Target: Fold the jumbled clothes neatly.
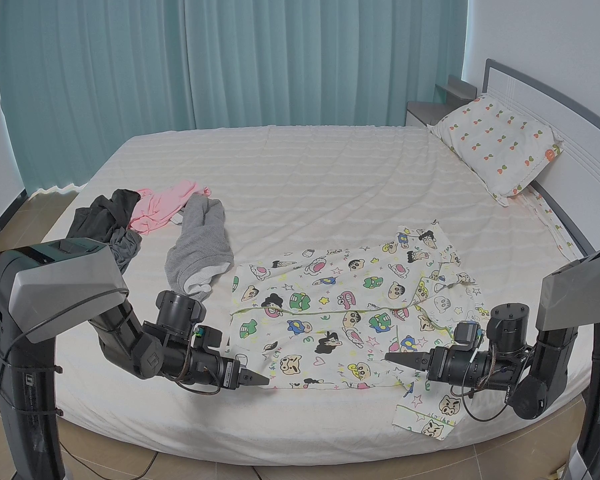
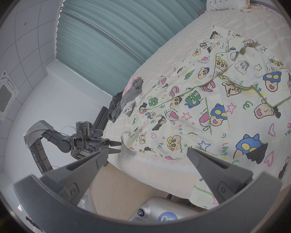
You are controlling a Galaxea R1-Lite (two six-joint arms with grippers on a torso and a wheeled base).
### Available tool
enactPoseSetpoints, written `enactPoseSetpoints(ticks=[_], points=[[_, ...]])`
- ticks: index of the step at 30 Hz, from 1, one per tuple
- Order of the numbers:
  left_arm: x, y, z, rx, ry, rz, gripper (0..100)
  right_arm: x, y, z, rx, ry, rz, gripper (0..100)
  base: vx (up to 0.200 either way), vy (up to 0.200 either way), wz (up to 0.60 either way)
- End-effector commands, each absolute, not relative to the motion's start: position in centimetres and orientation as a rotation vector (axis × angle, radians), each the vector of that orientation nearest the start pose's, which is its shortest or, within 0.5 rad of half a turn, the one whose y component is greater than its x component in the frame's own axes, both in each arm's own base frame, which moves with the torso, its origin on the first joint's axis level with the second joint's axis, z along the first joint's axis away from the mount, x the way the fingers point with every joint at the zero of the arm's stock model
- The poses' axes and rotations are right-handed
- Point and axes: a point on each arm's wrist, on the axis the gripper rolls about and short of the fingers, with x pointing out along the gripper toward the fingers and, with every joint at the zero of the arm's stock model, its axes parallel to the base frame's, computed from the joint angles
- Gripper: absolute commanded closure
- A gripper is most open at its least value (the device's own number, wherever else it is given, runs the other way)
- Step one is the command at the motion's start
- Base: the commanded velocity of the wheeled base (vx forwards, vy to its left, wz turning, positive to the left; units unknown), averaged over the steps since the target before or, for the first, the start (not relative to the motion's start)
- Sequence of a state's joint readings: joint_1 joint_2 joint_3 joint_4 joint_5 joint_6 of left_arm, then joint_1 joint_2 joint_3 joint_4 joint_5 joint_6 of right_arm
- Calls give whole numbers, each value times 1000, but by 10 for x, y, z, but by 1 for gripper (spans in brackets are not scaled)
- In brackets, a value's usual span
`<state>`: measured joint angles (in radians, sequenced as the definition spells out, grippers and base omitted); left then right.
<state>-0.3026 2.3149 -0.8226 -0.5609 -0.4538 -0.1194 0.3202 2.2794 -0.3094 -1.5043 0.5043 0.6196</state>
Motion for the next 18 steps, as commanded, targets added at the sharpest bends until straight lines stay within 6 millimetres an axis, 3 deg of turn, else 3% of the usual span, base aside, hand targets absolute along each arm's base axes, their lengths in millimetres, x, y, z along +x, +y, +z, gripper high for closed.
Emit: enactPoseSetpoints(ticks=[1, 5, 10, 16, 17, 18], points=[[334, -111, -29, -176, 976, -626, 0, 268, 100, -8, 617, 716, 636, 0, 0, 0, 0], [339, -106, -29, -165, 956, -586, 0, 268, 100, -7, 617, 714, 637, 0, 0, 0, 0], [345, -112, -43, -155, 903, -574, 0, 267, 101, -8, 616, 718, 638, 0, 0, 0, 0], [339, -119, -47, -149, 908, -595, 0, 268, 101, -8, 616, 715, 640, 0, 0, 0, 0], [339, -119, -48, -149, 912, -594, 100, 268, 101, -8, 616, 715, 640, 0, 0, 0, 0], [338, -118, -49, -149, 913, -591, 100, 267, 101, -8, 616, 717, 639, 0, 0, 0, 0]])
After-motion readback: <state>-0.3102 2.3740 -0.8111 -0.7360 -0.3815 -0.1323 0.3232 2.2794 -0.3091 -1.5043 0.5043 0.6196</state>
